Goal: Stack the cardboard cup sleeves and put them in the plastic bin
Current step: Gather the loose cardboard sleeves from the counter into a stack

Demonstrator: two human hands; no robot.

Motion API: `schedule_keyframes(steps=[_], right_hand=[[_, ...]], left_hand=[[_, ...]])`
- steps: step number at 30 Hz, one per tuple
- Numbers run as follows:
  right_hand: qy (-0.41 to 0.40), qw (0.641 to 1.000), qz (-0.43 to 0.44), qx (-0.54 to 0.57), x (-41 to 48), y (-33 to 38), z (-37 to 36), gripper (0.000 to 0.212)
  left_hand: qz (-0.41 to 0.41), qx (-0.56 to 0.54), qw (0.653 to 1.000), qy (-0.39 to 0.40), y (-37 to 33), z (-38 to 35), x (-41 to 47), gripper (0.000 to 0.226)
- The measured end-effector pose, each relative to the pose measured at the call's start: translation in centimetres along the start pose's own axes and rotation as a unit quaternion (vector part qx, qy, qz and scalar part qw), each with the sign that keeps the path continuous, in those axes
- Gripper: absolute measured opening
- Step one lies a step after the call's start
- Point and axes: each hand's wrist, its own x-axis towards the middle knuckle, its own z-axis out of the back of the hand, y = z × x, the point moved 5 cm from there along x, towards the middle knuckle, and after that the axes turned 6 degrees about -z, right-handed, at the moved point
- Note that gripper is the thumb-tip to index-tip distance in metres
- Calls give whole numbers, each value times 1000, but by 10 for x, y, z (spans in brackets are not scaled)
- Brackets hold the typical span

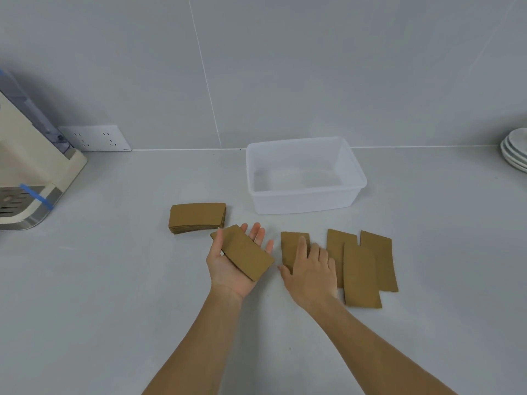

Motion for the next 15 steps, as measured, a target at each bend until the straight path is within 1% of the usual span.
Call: schedule_keyframes(steps=[3,5,7,10,12,15], right_hand=[[-1,1000,-3,20,-1,3,5,55],[17,998,-13,58,0,0,10,52],[42,992,-35,117,3,-4,17,54],[69,969,-65,229,5,-2,32,50],[64,956,-47,281,2,6,42,46],[38,947,5,319,-7,28,56,47]], left_hand=[[15,9,1000,-2,-4,0,3,61],[28,16,999,3,-5,-2,5,61],[44,31,998,9,-6,-2,5,63],[63,55,996,5,-10,1,6,63],[71,67,995,1,-12,3,6,62],[88,92,992,9,-10,4,4,62]])
